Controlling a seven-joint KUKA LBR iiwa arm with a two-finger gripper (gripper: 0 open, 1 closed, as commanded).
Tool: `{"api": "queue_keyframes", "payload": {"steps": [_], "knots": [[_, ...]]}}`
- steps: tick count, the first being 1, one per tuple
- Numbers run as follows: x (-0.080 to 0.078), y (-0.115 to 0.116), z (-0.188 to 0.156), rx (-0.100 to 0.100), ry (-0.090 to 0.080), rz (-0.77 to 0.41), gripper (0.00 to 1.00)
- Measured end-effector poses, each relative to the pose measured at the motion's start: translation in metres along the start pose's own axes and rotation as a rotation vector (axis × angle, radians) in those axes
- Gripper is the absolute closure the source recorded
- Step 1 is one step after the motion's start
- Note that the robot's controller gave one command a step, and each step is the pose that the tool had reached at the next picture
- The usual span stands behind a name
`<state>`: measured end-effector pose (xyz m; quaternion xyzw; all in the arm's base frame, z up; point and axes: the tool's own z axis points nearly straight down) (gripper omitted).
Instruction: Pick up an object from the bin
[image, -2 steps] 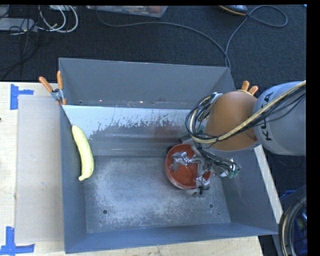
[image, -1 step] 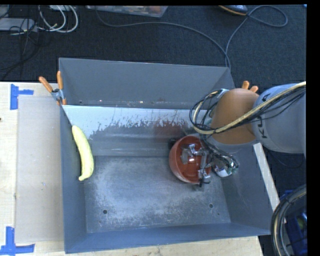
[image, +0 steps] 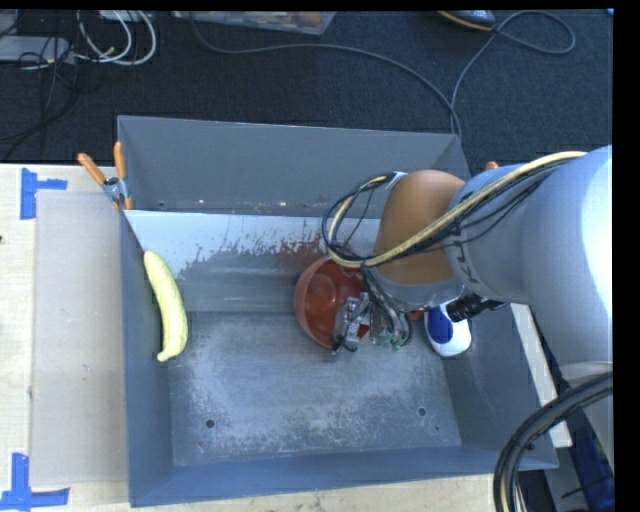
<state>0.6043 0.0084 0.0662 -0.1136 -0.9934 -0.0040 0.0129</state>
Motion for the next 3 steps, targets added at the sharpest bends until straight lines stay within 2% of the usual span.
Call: {"api": "queue_keyframes", "payload": {"steps": [2, 3], "knots": [[0.001, -0.001, -0.009, 0.002, 0.002, -0.001, 1.0], [0.002, -0.001, -0.027, 0.002, 0.003, -0.004, 1.0]]}}
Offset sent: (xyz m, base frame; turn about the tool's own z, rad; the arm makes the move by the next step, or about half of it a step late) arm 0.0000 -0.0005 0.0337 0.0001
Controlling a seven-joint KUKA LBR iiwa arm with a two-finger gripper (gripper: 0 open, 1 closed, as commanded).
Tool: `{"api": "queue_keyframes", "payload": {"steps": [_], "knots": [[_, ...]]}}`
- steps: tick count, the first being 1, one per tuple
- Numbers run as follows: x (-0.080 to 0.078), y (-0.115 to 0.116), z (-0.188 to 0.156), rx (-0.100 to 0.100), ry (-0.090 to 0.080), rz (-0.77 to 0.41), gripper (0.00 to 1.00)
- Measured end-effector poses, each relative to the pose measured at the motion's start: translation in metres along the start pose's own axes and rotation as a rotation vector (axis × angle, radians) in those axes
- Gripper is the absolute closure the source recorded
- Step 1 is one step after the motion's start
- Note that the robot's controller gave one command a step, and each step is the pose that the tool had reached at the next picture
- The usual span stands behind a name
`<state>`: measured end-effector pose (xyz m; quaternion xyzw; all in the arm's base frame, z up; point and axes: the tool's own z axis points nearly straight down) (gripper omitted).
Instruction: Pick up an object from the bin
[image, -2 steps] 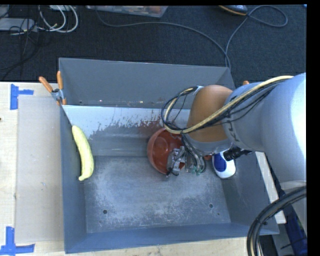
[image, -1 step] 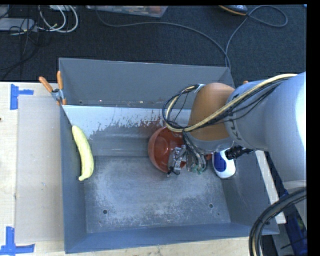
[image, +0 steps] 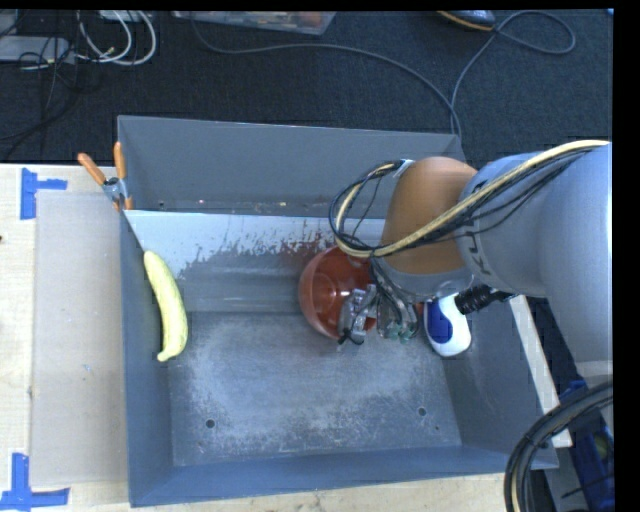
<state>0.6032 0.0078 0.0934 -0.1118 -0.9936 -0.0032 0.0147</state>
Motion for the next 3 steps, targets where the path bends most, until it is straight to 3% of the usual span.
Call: {"api": "queue_keyframes", "payload": {"steps": [1, 3], "knots": [[0.0, 0.0, -0.01, 0.0, -0.001, 0.0, 1.0], [0.004, 0.0, -0.065, 0.001, 0.009, -0.006, 1.0]]}}
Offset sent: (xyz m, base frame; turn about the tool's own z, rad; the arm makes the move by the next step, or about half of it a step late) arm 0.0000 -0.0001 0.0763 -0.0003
